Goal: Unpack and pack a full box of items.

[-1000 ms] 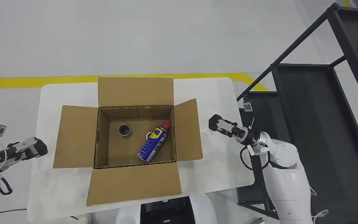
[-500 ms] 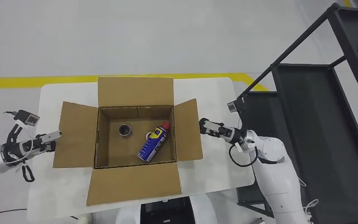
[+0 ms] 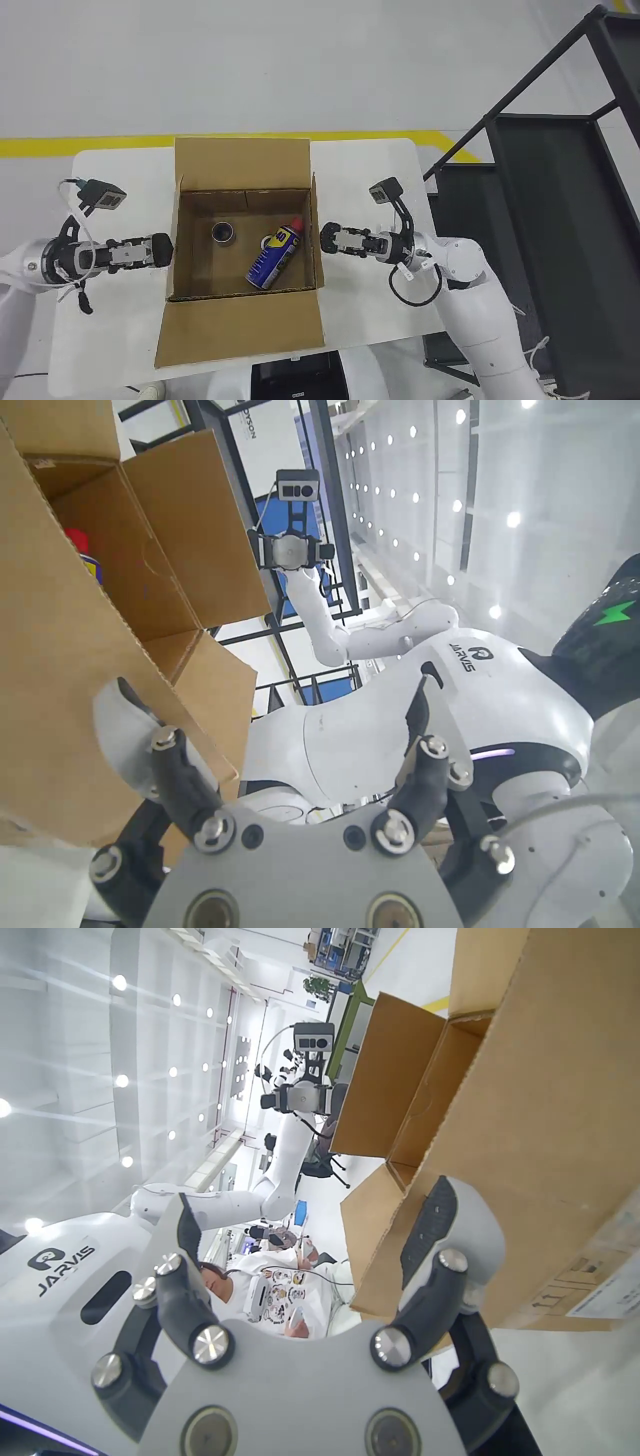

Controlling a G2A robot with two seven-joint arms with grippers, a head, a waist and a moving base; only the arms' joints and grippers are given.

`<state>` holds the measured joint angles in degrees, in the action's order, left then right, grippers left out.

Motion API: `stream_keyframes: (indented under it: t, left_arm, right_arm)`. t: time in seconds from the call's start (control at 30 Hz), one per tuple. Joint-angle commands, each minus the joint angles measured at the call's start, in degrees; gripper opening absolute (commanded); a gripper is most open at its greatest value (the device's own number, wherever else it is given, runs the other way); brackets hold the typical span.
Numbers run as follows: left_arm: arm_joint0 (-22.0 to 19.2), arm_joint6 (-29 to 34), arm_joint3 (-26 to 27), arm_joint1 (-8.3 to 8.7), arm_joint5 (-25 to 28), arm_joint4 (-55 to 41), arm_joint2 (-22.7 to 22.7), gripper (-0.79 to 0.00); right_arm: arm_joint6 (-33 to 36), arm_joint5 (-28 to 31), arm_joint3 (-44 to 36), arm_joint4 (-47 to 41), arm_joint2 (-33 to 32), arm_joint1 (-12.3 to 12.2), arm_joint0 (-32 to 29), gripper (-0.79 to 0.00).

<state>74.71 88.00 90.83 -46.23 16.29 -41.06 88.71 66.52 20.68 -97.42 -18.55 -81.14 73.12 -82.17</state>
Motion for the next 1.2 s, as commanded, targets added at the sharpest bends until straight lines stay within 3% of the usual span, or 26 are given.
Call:
stream_keyframes:
  t: [0.0,0.2,0.4,0.73,1.17]
  left_arm:
    - [-2.2,0.0,-1.0,0.01,0.0,0.4,-3.4,0.000]
    - [-7.4,0.0,-3.6,0.05,0.0,3.3,-10.6,0.000]
    - [-11.1,0.0,-5.5,0.18,0.0,9.7,-14.9,0.000]
    - [-12.9,-1.3,-7.0,-0.14,1.3,14.8,-19.1,0.000]
    - [-14.5,-2.0,-7.8,-0.53,1.6,18.7,-22.4,0.000]
  right_arm:
    - [-0.2,-0.2,1.2,0.7,1.9,0.1,0.8,0.000]
    - [-2.5,-0.5,7.6,4.1,8.0,0.5,4.1,0.000]
    - [-4.0,-0.2,12.6,6.5,12.1,0.8,6.9,0.000]
    - [-5.6,-0.5,10.9,12.5,15.6,0.5,8.5,0.000]
    - [-10.5,-5.5,9.5,21.9,18.1,-0.1,9.4,0.000]
